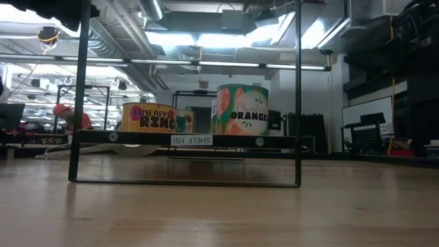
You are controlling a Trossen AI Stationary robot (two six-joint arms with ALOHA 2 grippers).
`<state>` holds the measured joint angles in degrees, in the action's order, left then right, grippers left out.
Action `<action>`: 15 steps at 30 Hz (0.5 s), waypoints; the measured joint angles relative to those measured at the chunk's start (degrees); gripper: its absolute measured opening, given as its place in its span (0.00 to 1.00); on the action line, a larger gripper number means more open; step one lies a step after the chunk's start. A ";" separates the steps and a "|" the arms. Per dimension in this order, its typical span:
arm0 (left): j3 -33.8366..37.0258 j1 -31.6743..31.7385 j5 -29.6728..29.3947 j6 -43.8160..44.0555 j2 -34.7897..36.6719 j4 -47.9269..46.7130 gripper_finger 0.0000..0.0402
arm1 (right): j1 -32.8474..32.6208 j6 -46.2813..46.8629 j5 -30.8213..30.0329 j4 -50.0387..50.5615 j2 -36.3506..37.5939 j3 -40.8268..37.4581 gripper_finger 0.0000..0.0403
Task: Pick and place cans onto a shelf
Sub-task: Return to Home Position
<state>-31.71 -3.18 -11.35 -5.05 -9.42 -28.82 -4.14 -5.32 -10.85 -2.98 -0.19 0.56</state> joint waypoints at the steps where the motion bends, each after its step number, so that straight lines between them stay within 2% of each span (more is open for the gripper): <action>1: 0.73 0.00 1.88 -0.66 0.39 -0.15 0.13 | 0.00 -0.11 0.00 0.00 -0.02 0.00 0.17; 4: 3.71 -0.02 5.04 -1.89 1.99 2.23 0.13 | 0.00 0.02 0.00 0.00 -0.02 0.00 0.17; 11: 14.34 0.00 5.08 -1.52 5.62 12.51 0.13 | 0.00 0.05 0.00 0.00 -0.02 0.02 0.17; 15: 17.61 0.00 5.08 -3.23 6.49 15.87 0.13 | 0.00 -0.08 0.00 0.00 -0.02 0.02 0.17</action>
<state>-14.10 -3.18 -6.26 -8.28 -2.92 -12.95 -4.14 -5.41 -10.85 -2.98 -0.21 0.58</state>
